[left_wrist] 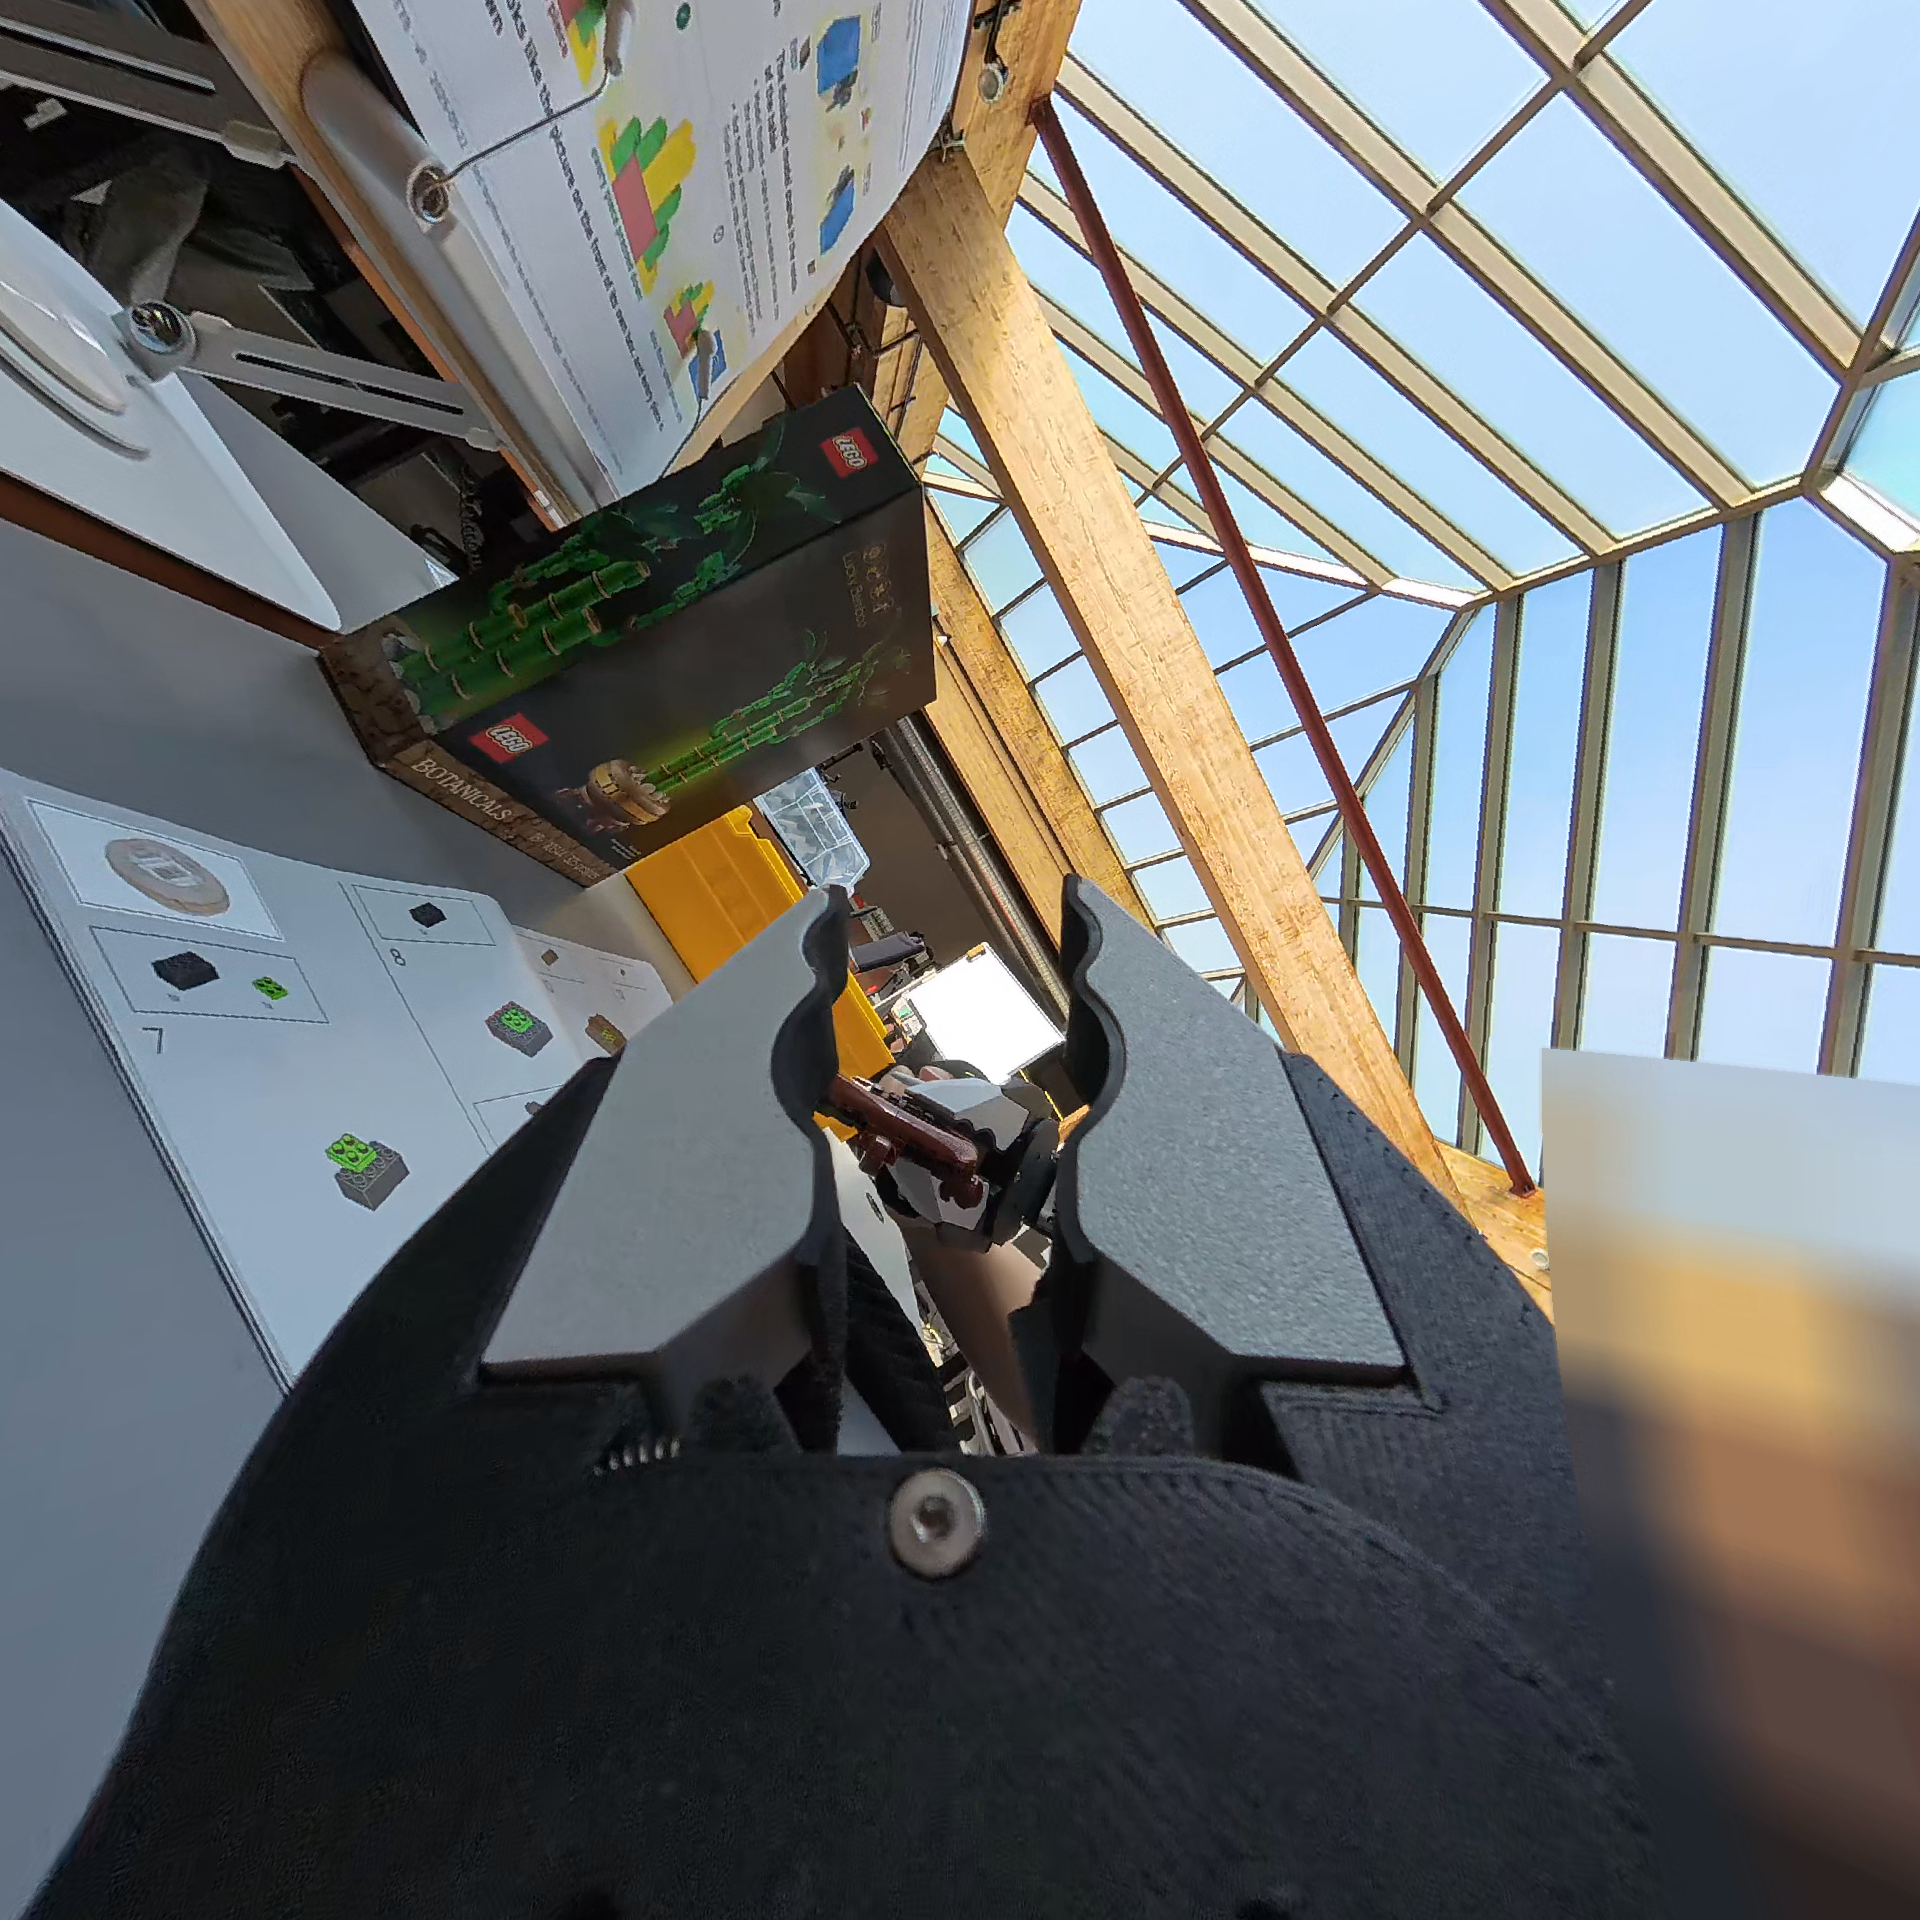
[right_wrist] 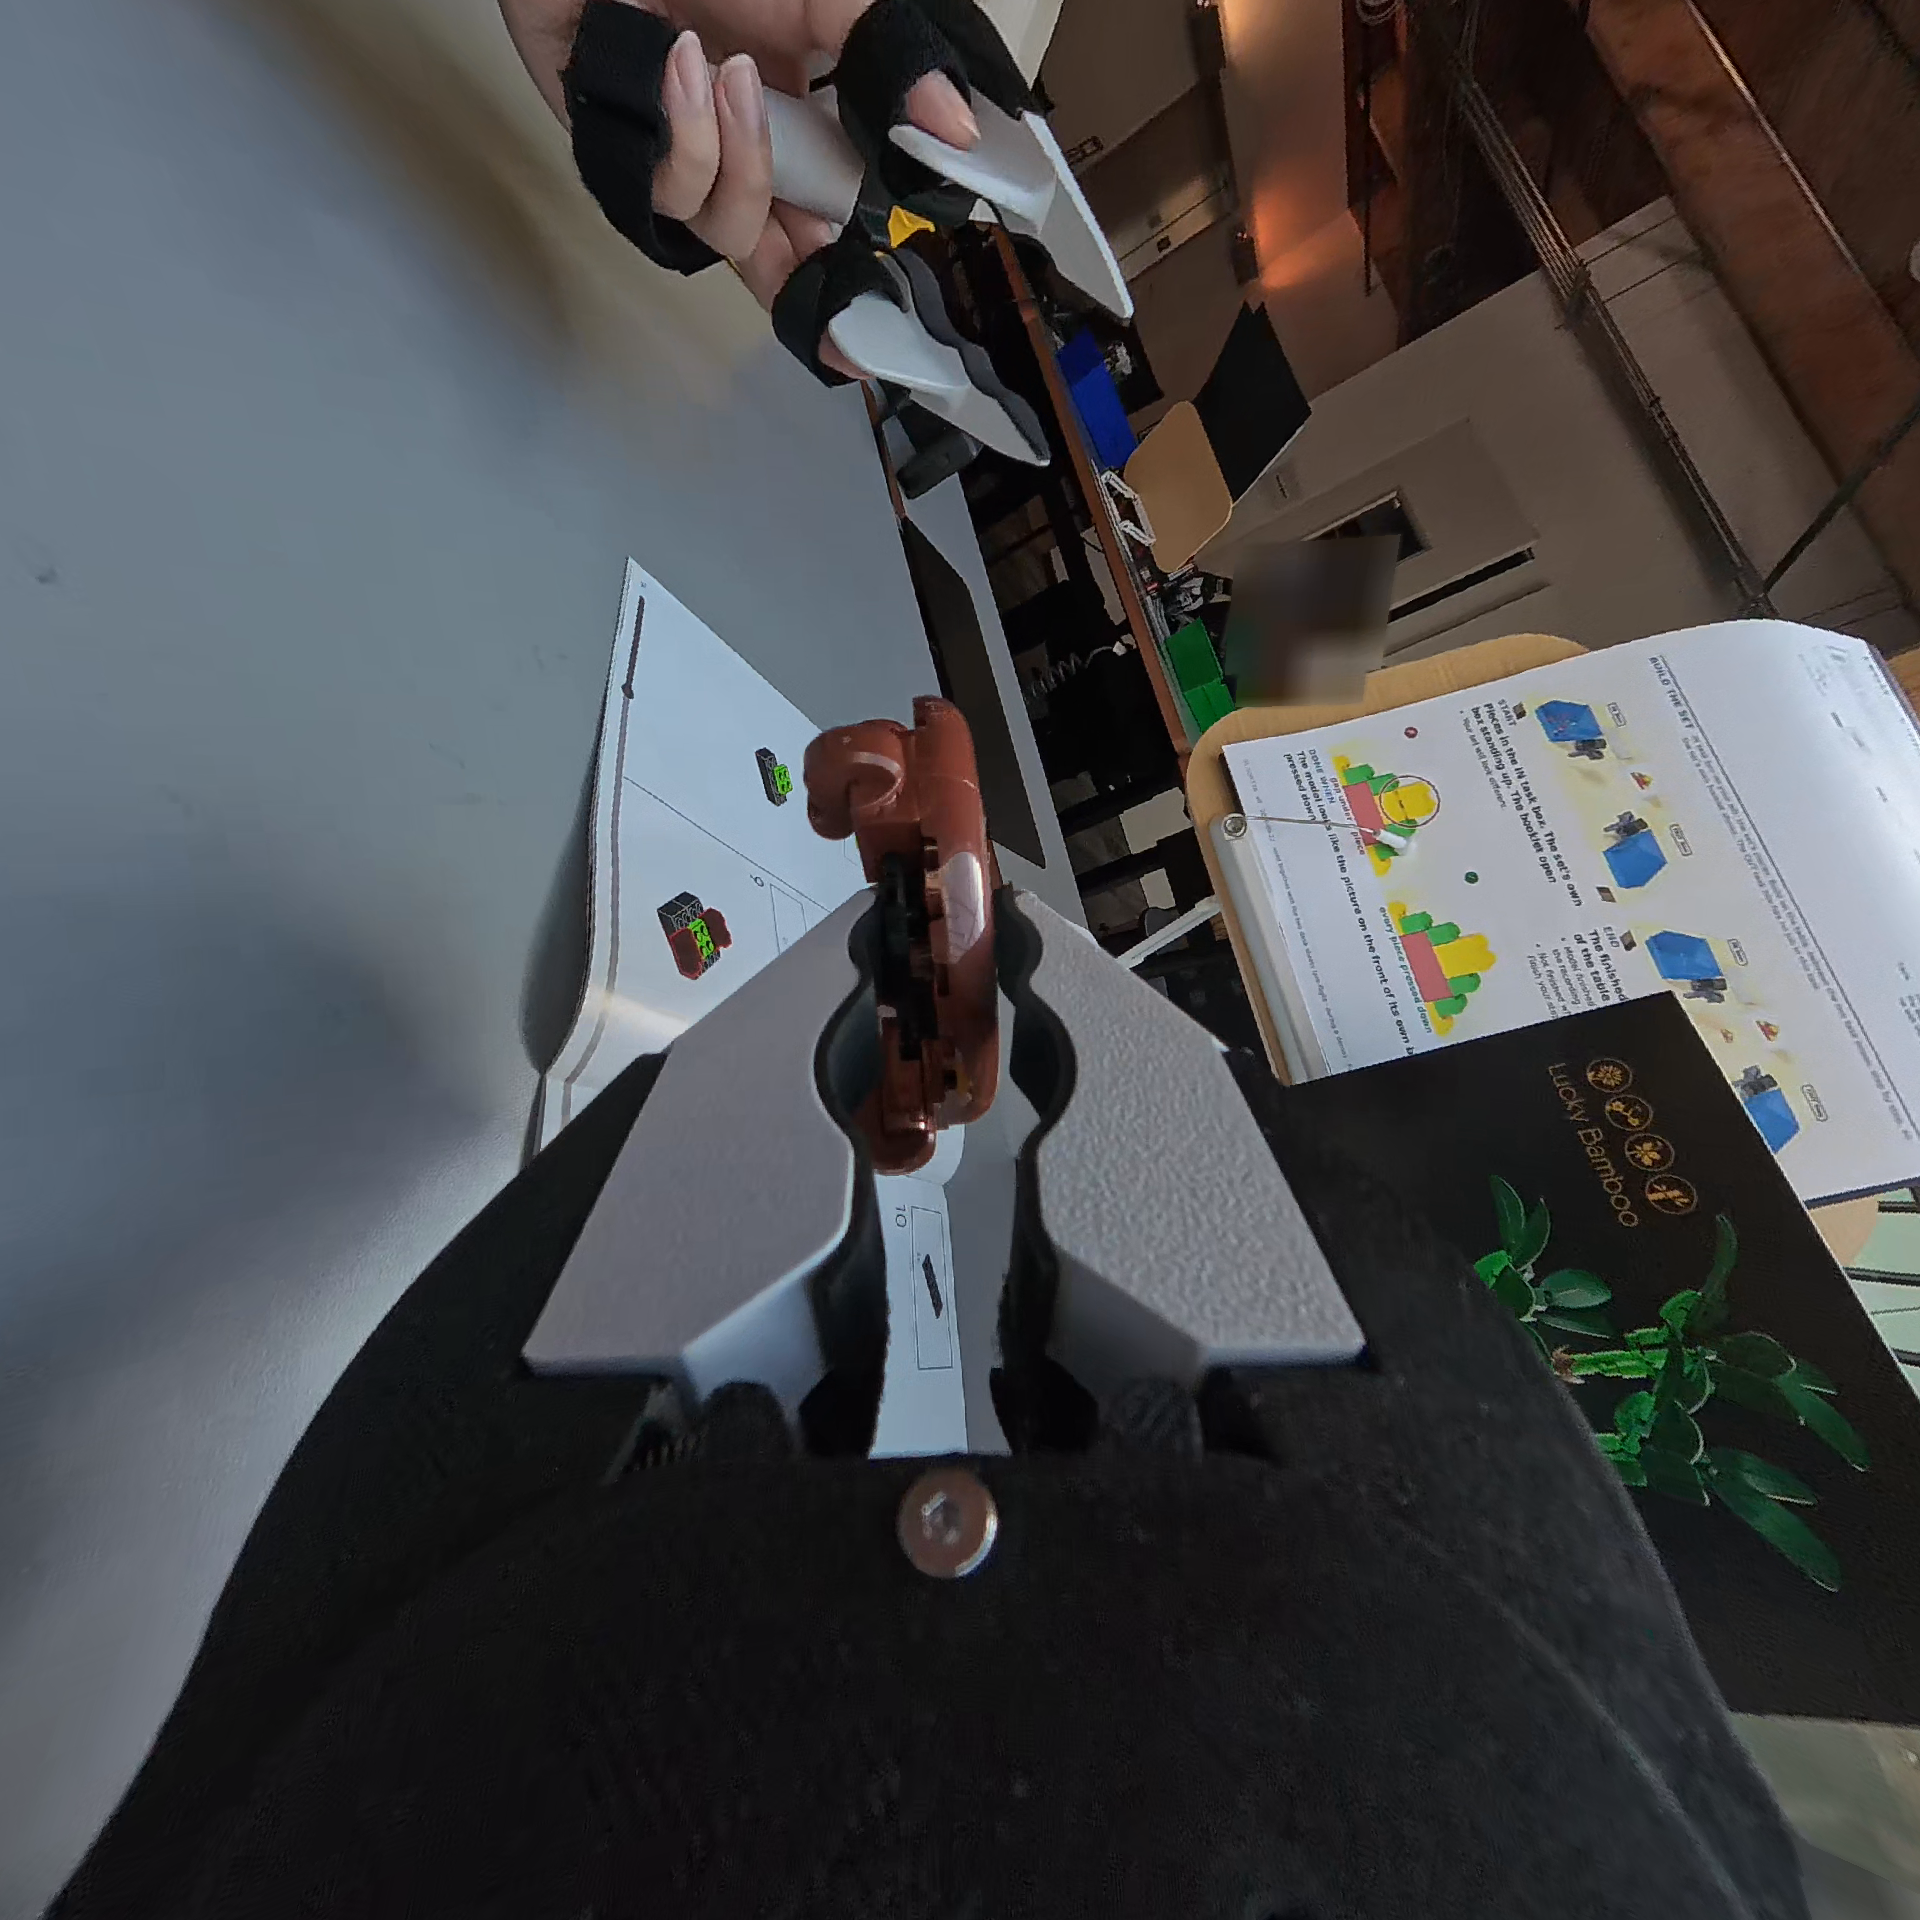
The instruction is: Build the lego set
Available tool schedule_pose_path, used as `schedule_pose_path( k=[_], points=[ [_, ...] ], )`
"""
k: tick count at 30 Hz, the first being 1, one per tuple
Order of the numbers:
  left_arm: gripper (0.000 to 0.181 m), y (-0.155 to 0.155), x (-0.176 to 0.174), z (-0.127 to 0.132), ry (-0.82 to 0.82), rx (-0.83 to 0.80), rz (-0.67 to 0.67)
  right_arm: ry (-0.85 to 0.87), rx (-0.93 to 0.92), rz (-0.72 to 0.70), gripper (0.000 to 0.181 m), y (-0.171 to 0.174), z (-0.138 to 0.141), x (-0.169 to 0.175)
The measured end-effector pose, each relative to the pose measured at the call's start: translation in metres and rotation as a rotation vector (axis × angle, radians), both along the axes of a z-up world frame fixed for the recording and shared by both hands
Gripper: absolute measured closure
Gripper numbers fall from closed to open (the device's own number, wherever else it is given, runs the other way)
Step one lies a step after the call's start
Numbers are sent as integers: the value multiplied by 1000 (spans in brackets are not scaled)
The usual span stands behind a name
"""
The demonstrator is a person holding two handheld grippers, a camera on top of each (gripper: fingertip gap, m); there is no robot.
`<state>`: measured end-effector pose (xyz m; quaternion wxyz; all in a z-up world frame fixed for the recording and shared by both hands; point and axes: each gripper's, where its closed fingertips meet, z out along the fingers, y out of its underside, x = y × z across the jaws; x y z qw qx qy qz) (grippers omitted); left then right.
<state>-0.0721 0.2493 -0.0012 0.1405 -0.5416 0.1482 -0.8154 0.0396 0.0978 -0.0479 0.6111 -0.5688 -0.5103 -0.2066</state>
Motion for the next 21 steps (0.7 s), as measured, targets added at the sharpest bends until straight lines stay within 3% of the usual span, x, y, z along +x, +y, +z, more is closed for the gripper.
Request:
schedule_pose_path(
  k=[12, 17, 21],
  points=[
    [143, 0, -2, 5, -20, 7, -1, -48, 161, 46, 164, -16, 27, -26],
    [143, 0, -4, 8, -38, 10, -2, -251, 376, 53, 164, -34, 49, -52],
    [143, 1, -4, 8, -42, 0, -4, -288, 350, 113, 163, -45, 41, -73]
  ],
)
